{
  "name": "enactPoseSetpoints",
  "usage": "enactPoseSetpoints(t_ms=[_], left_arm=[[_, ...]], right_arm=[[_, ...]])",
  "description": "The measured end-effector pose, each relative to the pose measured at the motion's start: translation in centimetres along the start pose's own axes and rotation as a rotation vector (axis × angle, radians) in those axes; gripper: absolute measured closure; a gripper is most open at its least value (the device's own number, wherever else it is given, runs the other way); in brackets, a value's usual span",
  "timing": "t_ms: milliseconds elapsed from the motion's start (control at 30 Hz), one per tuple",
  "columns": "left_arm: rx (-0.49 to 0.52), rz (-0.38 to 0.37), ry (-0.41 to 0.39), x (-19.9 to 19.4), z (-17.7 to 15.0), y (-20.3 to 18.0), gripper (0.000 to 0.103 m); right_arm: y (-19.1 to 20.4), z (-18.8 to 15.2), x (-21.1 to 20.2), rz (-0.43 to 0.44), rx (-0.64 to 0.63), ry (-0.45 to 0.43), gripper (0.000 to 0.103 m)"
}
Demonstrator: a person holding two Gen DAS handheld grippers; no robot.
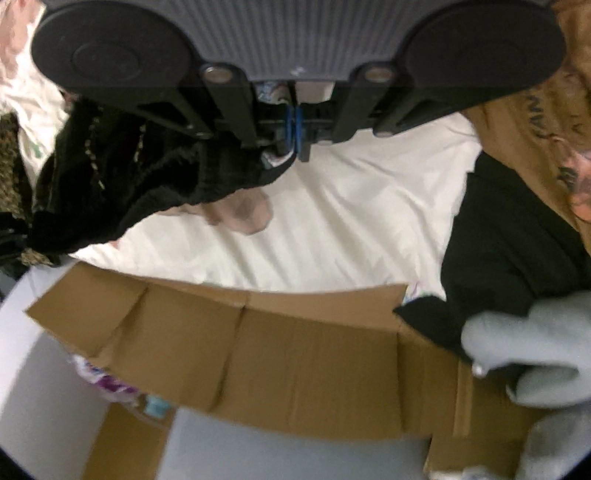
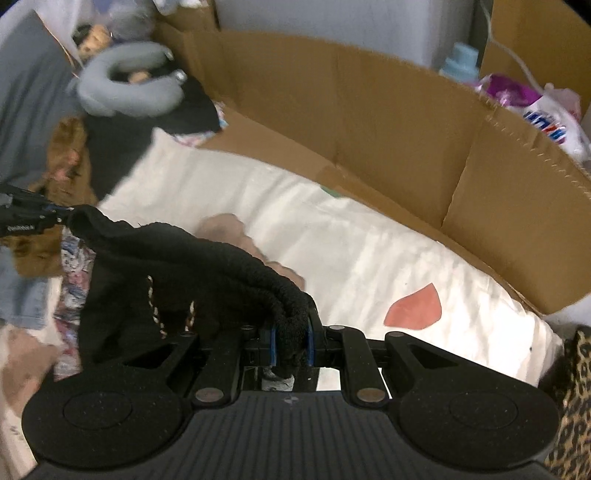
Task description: Fold clothes
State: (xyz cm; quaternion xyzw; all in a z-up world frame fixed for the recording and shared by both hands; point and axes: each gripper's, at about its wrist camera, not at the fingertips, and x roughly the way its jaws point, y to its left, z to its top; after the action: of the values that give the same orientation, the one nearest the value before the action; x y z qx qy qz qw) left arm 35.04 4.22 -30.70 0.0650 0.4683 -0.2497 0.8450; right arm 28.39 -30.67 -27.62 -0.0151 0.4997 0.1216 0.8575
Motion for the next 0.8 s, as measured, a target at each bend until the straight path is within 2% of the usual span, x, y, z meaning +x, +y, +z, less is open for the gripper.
enactPoseSetpoints(t_ms=[300,333,400,433,533,633,800], left_arm=[[-0.040,0.014,0.075,7.2,0.2,2.4,0.099],[-0.047,0.017,0.088,7.9,0.2,2.6,0.095],[-0.066,0.036,0.125,9.0,0.2,2.8,0.085],[-0.079,0.039,0.124,8.8,0.1,2.9,0.079],[-0.109,0.037,0.105,7.4,0.0,3.0,0.073],[-0.107,0.015,0.083,5.5,-0.1,2.9,0.070],[-0.124,-0.011,0.053,3.8,-0.6,3.1,0.064]], right_arm=[[-2.2,2.6,8.2,-0.006,-0.001,0.076,0.087],[-2.5,2.8,8.9,-0.011,0.005,0.075,0.085],[-3.1,3.1,10.2,-0.032,0.035,0.082,0.069],[-3.5,3.2,10.7,-0.042,0.055,0.089,0.068],[-4.4,3.5,10.3,-0.023,0.124,0.084,0.067],[-4.7,3.2,7.9,0.020,0.141,0.021,0.055],[-5.7,1.2,5.2,0.020,0.173,-0.041,0.054]])
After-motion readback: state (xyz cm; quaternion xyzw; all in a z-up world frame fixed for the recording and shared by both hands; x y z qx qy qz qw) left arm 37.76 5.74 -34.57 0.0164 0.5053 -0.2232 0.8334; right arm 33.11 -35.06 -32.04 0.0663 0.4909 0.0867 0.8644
